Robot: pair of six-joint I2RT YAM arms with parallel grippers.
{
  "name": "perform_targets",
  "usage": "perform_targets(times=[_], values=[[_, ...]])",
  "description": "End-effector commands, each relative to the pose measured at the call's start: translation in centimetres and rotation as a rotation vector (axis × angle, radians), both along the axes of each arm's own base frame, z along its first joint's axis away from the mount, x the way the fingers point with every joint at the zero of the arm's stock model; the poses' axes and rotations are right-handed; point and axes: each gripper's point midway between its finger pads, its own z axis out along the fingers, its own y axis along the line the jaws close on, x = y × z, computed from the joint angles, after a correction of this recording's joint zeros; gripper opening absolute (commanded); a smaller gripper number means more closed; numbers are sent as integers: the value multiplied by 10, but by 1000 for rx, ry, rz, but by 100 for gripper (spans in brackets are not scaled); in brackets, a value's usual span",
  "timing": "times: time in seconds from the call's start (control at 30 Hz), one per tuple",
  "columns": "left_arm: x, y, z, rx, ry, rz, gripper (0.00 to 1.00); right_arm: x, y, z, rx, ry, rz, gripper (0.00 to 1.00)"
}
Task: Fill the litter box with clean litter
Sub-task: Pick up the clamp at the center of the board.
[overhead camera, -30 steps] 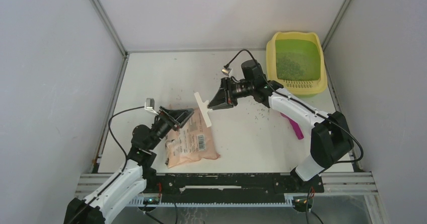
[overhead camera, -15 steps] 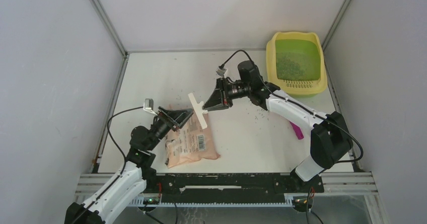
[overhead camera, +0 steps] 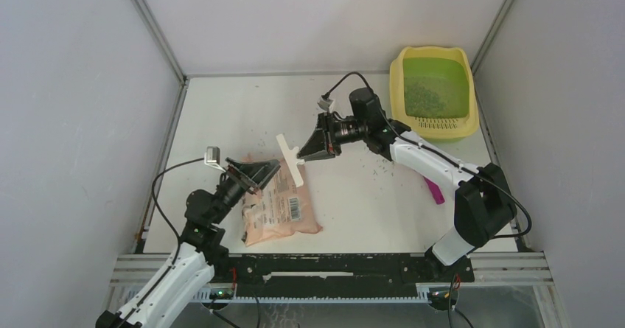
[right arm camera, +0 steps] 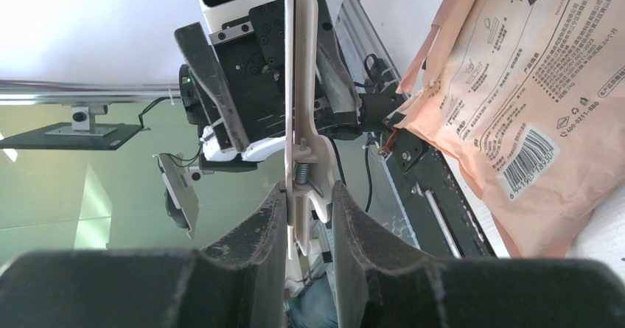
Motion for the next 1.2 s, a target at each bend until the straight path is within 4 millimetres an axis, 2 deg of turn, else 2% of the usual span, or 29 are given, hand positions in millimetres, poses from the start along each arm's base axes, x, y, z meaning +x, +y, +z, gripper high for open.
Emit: perform_targets(times=[0.0, 0.17, 0.23, 0.33, 0.5, 0.6, 0.67, 0.73, 0.83, 0.93, 1.0, 1.17], values=[[-1, 2, 34, -5, -76, 12, 82, 0, 5, 6, 32, -29, 20, 0], [5, -3, 35, 25, -69, -4, 86, -14, 15, 7, 44, -24, 68, 0], [6, -4, 36, 26, -71, -6, 83, -19, 17, 7, 45, -25, 82, 0], [8, -5, 36, 25, -74, -5, 61, -25, 18, 6, 39, -28, 96, 0], [8, -9, 36, 13, -76, -31, 31, -31, 20, 6, 37, -31, 108, 0], [6, -9, 37, 0, -75, -35, 3, -29, 21, 7, 39, -29, 101, 0], [5, -8, 37, -6, -73, -37, 1, -28, 21, 8, 42, -32, 94, 0], [4, -8, 38, -6, -70, -38, 5, -24, 21, 8, 42, -33, 81, 0], [3, -8, 38, -7, -68, -40, 1, -24, 22, 7, 41, -18, 82, 0], [2, -9, 39, -22, -60, -55, 0, -25, 24, 13, 68, -40, 95, 8], [0, -11, 43, -51, -62, -76, 0, -26, 22, 16, 80, -48, 107, 26], [-1, -18, 48, -103, -39, -138, 0, -33, 17, 29, 114, -69, 139, 53]])
